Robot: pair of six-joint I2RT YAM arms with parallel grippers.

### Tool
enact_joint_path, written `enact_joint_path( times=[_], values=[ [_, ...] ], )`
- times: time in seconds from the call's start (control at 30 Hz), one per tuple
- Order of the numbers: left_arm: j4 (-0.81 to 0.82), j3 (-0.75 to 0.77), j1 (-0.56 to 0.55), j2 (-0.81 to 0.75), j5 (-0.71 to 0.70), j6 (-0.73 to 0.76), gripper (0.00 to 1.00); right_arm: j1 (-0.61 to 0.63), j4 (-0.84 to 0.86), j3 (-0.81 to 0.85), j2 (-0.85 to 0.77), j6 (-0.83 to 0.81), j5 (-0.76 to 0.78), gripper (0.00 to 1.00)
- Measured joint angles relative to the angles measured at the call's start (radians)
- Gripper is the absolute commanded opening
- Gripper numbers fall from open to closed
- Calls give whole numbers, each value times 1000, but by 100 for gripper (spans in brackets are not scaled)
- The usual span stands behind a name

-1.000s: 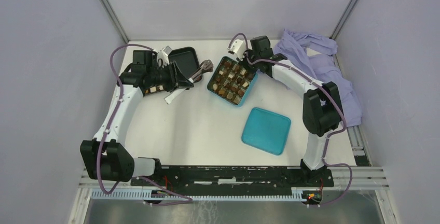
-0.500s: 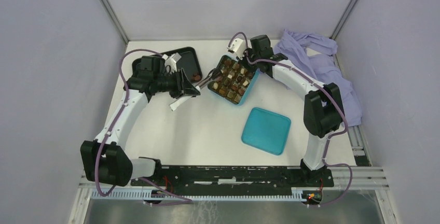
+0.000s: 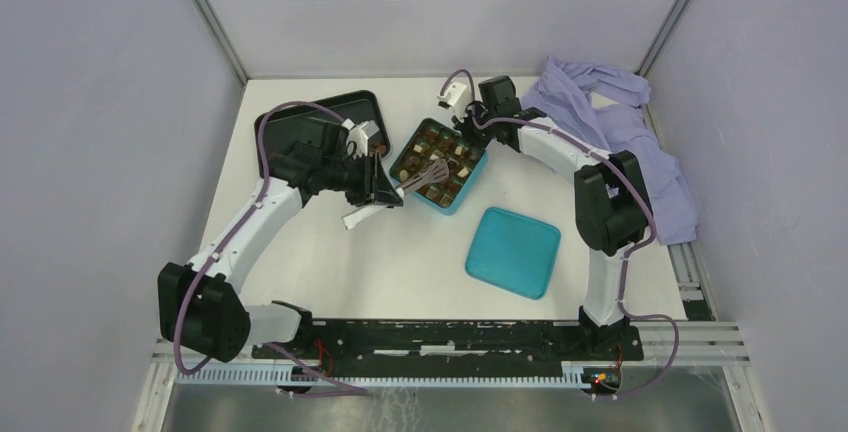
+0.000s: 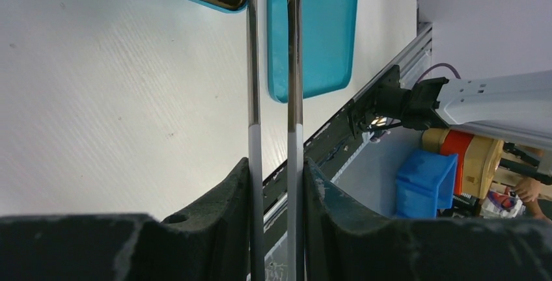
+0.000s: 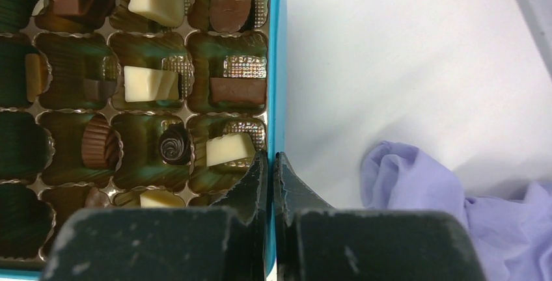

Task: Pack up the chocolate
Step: Adjust the packing box at the center of the board, then place the fake chocolate in the packing box.

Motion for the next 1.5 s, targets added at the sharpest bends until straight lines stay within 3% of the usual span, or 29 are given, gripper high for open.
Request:
enact_joint_path(
  times=[0.17,0.63,0.97,1.13,1.3,1.5],
  values=[
    [-14,-2,-23,23,-58,1,2,-16,10,-13,18,19,-25,4],
    [-31,-3,-54,92,-151,45,3,-45,40,-37,42,50,-93,33],
    [-43,7,-60,130,-184,46,26,-54,53,-38,42,60,-137,51],
    [-51,21,-60,134,-201,60,40,-68,56,-56,40,69,-156,55],
    [-60,22,-63,134,-205,71,45,-85,57,-86,32,78,-171,57],
    [-70,29,-67,134,-208,72,42,-98,59,-120,-7,86,-195,57]
  ],
)
